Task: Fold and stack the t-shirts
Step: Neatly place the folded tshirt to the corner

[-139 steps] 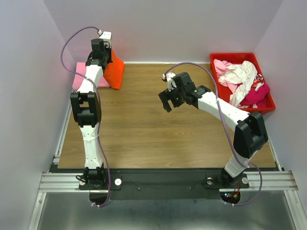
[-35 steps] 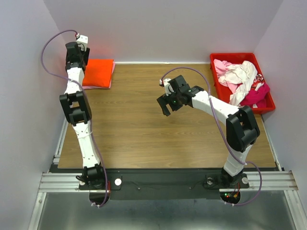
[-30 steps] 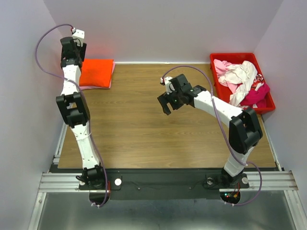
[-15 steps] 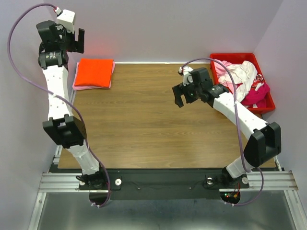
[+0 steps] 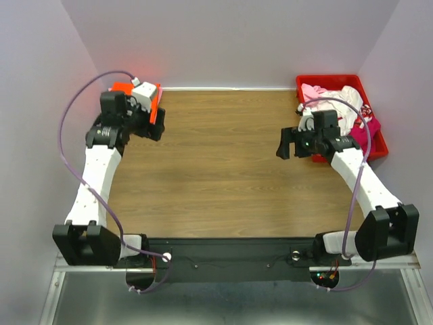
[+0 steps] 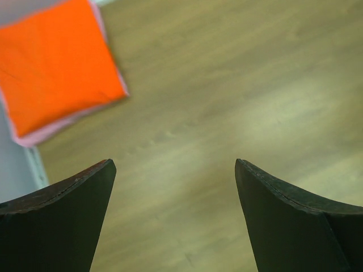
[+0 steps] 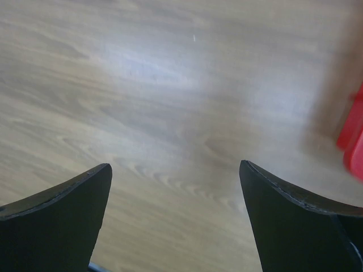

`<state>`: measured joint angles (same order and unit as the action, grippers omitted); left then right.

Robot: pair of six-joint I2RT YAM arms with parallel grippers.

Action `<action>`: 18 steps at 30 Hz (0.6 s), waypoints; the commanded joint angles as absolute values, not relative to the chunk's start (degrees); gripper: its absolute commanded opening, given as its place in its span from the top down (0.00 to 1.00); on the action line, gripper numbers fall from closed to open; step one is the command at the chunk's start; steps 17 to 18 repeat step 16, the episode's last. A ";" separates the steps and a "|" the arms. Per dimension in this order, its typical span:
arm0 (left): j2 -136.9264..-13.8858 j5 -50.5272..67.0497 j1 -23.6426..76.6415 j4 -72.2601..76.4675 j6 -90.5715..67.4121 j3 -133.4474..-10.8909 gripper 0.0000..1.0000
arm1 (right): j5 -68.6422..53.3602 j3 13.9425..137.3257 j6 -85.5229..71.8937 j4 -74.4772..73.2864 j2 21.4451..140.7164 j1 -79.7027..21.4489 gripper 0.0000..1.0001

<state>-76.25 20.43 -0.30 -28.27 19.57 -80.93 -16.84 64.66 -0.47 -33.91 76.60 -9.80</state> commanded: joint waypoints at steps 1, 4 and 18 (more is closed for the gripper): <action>-67.00 17.49 2.90 -25.22 16.35 -71.12 0.01 | -22.94 59.16 -2.11 -35.86 70.59 -7.82 0.00; -62.51 16.88 3.16 -24.79 16.17 -64.44 0.01 | -22.76 55.13 -2.81 -36.30 66.02 -7.82 0.00; -51.42 18.63 3.43 -24.96 14.42 -53.96 0.01 | -20.48 55.37 -2.99 -37.00 61.70 -7.65 0.00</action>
